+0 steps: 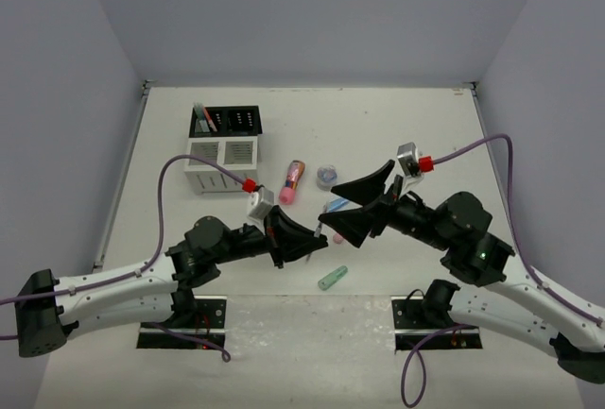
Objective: Sort the stationery into containers
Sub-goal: Close the pen cap on the pen.
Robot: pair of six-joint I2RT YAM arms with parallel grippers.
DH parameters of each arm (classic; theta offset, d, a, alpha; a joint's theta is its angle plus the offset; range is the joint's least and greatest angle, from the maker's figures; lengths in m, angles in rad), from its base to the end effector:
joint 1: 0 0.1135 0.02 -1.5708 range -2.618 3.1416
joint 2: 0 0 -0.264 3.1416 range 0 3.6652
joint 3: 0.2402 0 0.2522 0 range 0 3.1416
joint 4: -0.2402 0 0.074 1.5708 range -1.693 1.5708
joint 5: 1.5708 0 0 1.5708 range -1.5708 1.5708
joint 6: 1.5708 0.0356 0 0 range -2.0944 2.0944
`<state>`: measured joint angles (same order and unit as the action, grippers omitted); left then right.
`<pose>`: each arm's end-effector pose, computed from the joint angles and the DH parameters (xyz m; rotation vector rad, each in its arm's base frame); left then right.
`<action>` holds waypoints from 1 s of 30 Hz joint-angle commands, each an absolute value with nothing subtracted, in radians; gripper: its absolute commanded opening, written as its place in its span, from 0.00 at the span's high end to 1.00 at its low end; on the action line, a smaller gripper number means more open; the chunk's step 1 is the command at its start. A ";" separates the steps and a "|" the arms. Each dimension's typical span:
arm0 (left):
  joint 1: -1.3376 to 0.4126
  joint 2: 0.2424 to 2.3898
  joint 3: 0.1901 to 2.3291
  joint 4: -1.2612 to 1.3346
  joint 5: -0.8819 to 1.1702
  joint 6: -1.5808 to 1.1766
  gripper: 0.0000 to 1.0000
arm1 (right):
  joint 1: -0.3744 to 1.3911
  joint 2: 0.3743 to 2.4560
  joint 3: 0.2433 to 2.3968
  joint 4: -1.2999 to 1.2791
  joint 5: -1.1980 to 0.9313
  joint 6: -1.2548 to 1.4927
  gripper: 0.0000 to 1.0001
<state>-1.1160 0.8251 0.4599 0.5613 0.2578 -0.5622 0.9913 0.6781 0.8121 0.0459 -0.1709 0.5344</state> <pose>0.0786 -0.1814 0.2971 0.6612 1.4284 -1.5439 0.0806 0.1342 0.3908 -0.5007 1.4582 1.3649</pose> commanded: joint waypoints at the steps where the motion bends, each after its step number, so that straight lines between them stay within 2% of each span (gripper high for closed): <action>1: -1.118 0.848 0.466 0.614 0.307 -0.540 1.00 | 0.995 0.691 0.915 -0.048 -0.112 0.492 0.15; 8: -1.118 0.851 0.476 0.609 0.311 -0.529 1.00 | 0.995 0.737 0.936 -0.077 -0.094 0.499 0.37; 13: -1.118 0.839 0.480 0.596 0.305 -0.519 1.00 | 0.996 0.756 0.929 -0.080 -0.139 0.507 0.39; 21: -1.118 0.821 0.484 0.574 0.270 -0.513 1.00 | 0.994 0.748 0.873 -0.030 -0.187 0.521 0.58; 23: -1.118 0.821 0.486 0.574 0.265 -0.515 1.00 | 0.996 0.749 0.867 -0.017 -0.205 0.522 0.70; 26: -1.118 0.822 0.492 0.572 0.261 -0.515 1.00 | 0.996 0.752 0.861 -0.011 -0.210 0.525 0.77; 27: -1.118 0.822 0.494 0.572 0.261 -0.515 1.00 | 0.996 0.753 0.861 -0.011 -0.211 0.522 0.93; 28: -1.118 0.821 0.494 0.572 0.258 -0.516 1.00 | 0.996 0.753 0.859 -0.011 -0.209 0.523 0.99; 30: -1.118 0.821 0.494 0.571 0.248 -0.516 1.00 | 0.994 0.752 0.852 -0.008 -0.210 0.525 1.00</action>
